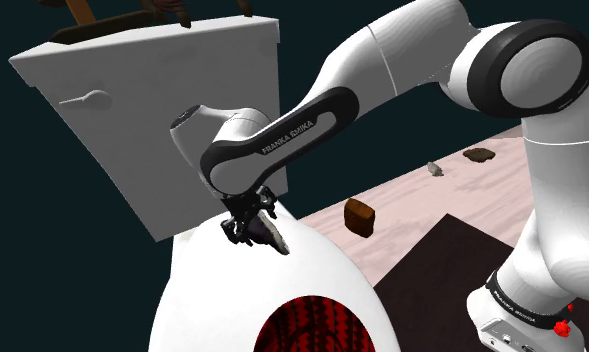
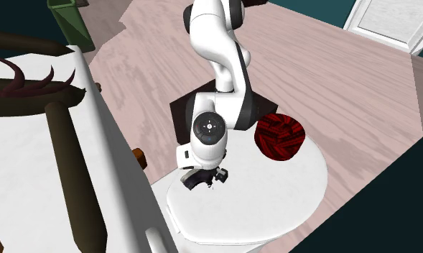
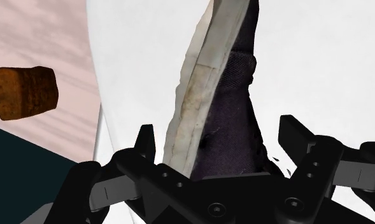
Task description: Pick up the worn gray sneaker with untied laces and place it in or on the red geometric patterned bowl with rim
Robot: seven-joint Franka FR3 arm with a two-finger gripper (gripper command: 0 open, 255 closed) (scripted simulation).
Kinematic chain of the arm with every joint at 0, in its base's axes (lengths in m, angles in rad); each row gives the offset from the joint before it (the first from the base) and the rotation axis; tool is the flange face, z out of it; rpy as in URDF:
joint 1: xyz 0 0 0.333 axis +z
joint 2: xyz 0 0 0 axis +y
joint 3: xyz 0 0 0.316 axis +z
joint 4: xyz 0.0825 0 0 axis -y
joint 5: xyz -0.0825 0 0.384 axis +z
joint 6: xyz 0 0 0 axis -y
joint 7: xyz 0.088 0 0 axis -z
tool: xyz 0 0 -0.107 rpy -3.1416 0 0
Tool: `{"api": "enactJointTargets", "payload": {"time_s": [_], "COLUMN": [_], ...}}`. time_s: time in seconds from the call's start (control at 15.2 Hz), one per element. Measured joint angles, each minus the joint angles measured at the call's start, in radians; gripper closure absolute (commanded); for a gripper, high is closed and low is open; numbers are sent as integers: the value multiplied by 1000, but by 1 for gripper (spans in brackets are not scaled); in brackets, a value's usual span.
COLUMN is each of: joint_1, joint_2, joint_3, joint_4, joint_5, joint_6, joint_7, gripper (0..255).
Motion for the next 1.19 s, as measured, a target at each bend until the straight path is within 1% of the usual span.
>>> {"api": "enactJointTargets", "payload": {"time_s": [0.07, 0.13, 0.79, 1.19], "joint_1": [0, 0, 0, -1], "joint_2": [0, 0, 0, -25], "joint_3": [0, 0, 0, 6], "joint_4": [0, 0, -1, 31], "joint_5": [0, 0, 0, 13], "joint_6": [0, 0, 0, -53], "joint_7": [0, 0, 0, -9], "gripper": [0, 255, 255, 255]}}
